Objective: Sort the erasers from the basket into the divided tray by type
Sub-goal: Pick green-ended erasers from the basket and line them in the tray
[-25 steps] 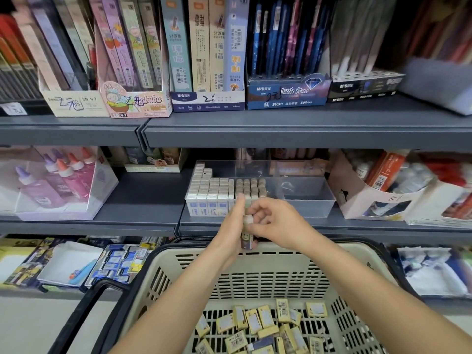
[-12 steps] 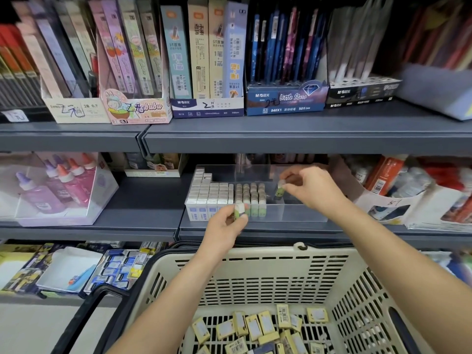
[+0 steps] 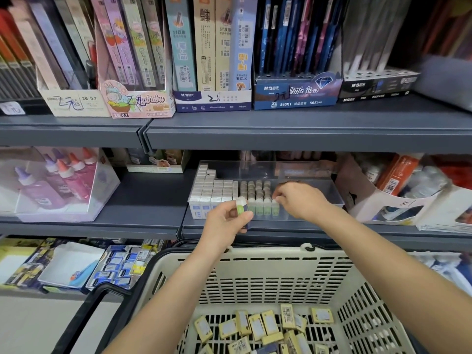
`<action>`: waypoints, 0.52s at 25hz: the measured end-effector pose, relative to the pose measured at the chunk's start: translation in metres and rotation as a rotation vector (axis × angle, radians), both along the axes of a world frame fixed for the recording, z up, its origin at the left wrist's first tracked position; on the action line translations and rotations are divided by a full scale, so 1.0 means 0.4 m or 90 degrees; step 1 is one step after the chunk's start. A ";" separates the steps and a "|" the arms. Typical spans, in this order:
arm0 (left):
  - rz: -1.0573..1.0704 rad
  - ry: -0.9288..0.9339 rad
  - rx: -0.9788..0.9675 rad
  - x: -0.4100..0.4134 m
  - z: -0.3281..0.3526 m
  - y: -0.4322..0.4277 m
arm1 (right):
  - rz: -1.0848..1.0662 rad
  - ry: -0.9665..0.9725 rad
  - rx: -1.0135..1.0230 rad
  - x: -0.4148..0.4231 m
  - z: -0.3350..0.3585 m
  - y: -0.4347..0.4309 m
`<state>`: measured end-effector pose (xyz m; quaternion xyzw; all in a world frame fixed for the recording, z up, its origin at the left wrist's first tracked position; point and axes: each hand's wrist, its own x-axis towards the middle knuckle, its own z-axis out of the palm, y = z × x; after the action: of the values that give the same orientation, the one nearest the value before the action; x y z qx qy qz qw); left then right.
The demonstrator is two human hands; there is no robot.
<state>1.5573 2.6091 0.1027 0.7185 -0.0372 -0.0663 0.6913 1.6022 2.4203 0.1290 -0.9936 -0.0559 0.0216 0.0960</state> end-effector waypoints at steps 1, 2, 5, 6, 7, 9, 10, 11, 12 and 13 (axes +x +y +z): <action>-0.006 0.002 0.000 0.000 0.001 -0.004 | 0.008 0.005 -0.013 -0.002 0.006 0.002; -0.009 0.003 0.004 0.001 0.003 -0.008 | 0.011 0.009 -0.019 -0.006 0.014 0.002; -0.014 0.009 0.034 0.004 0.008 -0.026 | 0.001 -0.054 0.024 -0.038 0.035 0.004; -0.022 0.004 0.052 0.004 0.009 -0.034 | 0.001 -0.070 0.092 -0.054 0.040 0.007; -0.032 -0.007 0.073 0.003 0.008 -0.042 | 0.009 -0.062 0.185 -0.072 0.043 0.012; -0.050 -0.038 0.113 0.001 0.006 -0.060 | 0.023 -0.017 0.344 -0.114 0.042 0.026; -0.058 -0.052 0.128 -0.001 0.003 -0.067 | 0.016 -0.008 0.390 -0.131 0.037 0.031; -0.068 -0.063 0.144 -0.003 0.000 -0.073 | 0.004 -0.005 0.416 -0.141 0.030 0.032; -0.078 -0.072 0.164 -0.004 -0.004 -0.077 | -0.007 0.000 0.431 -0.148 0.026 0.031; -0.086 -0.079 0.183 -0.007 -0.007 -0.079 | -0.009 0.013 0.438 -0.152 0.026 0.027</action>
<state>1.5546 2.5777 0.1000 0.8084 -0.1185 -0.0729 0.5720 1.5414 2.4310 0.1394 -0.9030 -0.0517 0.0110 0.4264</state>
